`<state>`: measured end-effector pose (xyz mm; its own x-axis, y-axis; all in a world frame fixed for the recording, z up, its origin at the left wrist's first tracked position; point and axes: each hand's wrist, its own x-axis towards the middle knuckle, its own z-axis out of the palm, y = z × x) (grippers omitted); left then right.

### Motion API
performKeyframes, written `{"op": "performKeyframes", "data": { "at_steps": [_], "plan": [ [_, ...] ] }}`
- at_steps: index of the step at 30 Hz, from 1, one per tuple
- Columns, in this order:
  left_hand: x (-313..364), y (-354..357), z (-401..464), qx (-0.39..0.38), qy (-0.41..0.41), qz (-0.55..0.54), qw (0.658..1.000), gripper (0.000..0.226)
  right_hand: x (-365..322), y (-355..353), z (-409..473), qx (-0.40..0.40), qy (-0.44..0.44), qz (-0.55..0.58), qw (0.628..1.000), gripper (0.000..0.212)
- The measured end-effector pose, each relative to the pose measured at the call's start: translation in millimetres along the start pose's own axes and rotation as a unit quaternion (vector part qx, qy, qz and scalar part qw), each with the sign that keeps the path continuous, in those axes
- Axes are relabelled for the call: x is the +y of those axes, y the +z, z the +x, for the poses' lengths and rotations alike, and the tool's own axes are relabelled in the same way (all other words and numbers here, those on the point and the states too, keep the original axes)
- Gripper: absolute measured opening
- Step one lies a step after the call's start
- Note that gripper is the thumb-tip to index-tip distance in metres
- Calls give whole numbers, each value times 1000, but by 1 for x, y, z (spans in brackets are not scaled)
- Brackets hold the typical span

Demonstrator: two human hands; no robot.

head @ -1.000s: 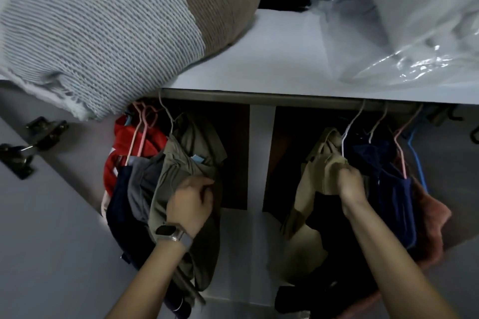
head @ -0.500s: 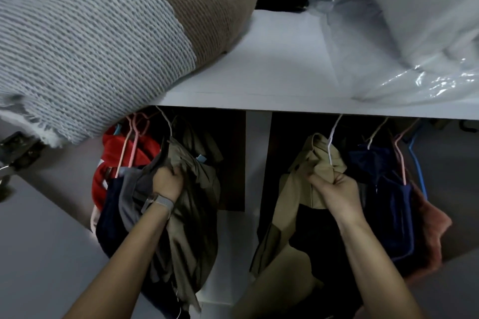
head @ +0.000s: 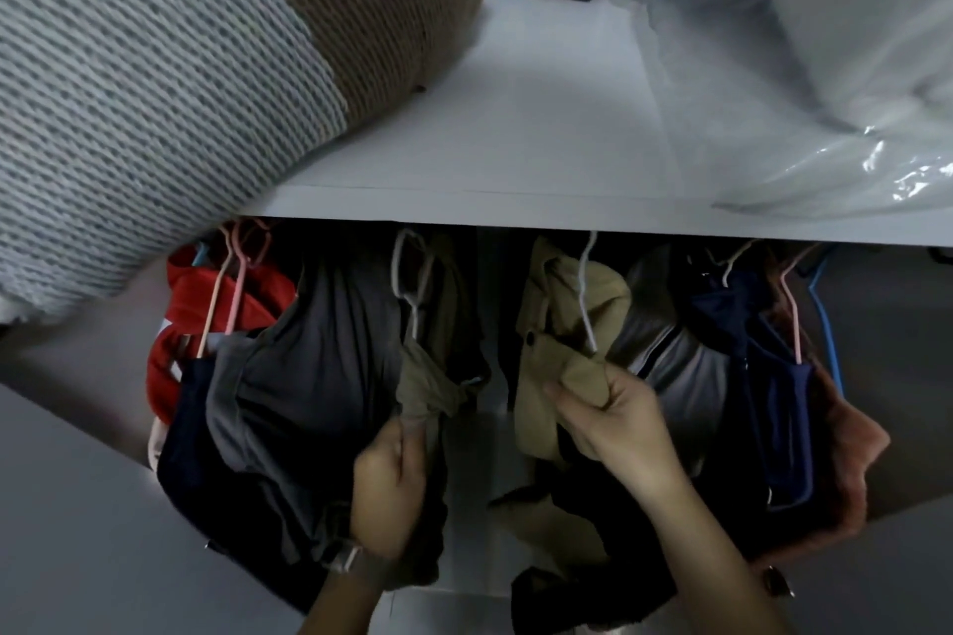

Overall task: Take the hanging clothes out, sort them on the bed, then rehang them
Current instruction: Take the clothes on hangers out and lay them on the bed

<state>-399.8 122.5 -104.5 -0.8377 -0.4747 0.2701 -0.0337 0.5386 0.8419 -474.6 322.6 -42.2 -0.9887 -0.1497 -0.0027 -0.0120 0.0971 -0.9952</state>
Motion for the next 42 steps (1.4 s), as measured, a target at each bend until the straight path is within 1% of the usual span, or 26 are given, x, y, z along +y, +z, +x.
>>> {"op": "performKeyframes", "data": {
  "at_steps": [1,3,4,5,6,9,11,13,15,16,17,19,20,21,24,25,26,28,30,31,33,36,38,39,41,42],
  "plan": [
    [0,3,-9,-14,-3,0,1000,28,6,6,1,-6,17,-28,999,25],
    [4,11,-22,-33,-23,-10,999,28,15,15,3,-20,38,-86,995,72],
    [7,14,-25,-34,-28,-10,999,29,19,20,5,-35,46,-95,994,86],
    [11,16,-28,-32,-26,-8,999,29,21,25,5,-53,50,-83,994,87],
    [14,18,-30,-33,-19,-11,999,29,22,29,4,-67,57,-52,995,76],
    [20,25,-39,-66,23,-8,998,27,17,40,-1,-77,64,68,993,24],
    [21,32,-47,-92,65,21,993,27,17,45,-5,-80,73,120,987,13],
    [21,39,-50,-84,105,78,988,29,21,48,-4,-62,90,117,987,9],
    [20,43,-54,-105,114,100,983,29,27,48,-2,-43,98,80,991,6],
    [20,45,-56,-120,100,91,984,34,29,49,-2,-36,104,64,992,7],
    [22,47,-59,-118,62,72,989,45,31,49,-1,-30,114,54,992,12],
    [27,50,-64,-120,-37,18,992,68,32,48,2,-29,132,51,989,23],
    [28,51,-66,-130,-54,-9,990,69,31,47,3,-36,133,57,989,25],
    [29,49,-65,-151,-51,-41,986,59,29,46,4,-48,127,60,989,26],
    [30,34,-51,-251,-10,-124,960,15,24,37,9,-104,99,66,987,18],
    [30,27,-43,-272,2,-126,954,11,22,34,10,-124,91,67,986,18],
    [26,19,-32,-270,13,-123,955,12,22,30,9,-142,83,63,984,22],
    [17,9,-6,-195,41,-80,977,10,18,25,7,-184,72,47,979,19],
    [14,5,22,-113,95,14,989,38,14,19,3,-225,65,31,972,14],
    [17,3,35,-98,123,65,985,49,10,16,1,-246,61,21,967,15],
    [28,5,56,-102,187,152,965,56,1,7,-2,-281,56,-3,958,26],
    [45,9,75,-119,288,217,925,44,-13,-12,-8,-321,50,-17,946,38],
    [51,12,81,-137,355,234,895,29,-18,-25,-15,-330,37,-36,942,34],
    [54,13,83,-152,375,225,886,22,-20,-30,-20,-333,31,-49,941,27],
    [58,15,79,-180,372,195,889,15,-18,-37,-29,-329,23,-70,941,8],
    [59,15,76,-186,355,183,897,15,-17,-39,-34,-318,20,-72,945,12]
  ]
}}
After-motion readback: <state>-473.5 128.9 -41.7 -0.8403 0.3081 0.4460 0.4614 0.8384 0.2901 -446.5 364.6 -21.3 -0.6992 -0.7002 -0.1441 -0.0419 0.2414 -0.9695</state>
